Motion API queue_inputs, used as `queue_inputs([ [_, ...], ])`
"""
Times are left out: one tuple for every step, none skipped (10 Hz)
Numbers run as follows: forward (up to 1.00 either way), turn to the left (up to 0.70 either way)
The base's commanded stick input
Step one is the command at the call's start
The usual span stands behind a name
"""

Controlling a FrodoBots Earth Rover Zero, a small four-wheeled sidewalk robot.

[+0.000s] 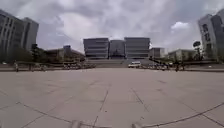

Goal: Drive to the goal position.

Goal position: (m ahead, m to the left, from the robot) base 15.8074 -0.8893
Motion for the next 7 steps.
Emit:
queue_inputs([
  [0.85,0.00],
  [0.85,0.01],
  [0.85,0.00],
  [0.85,0.00],
  [0.85,-0.02],
  [0.85,-0.02],
  [0.85,-0.02],
])
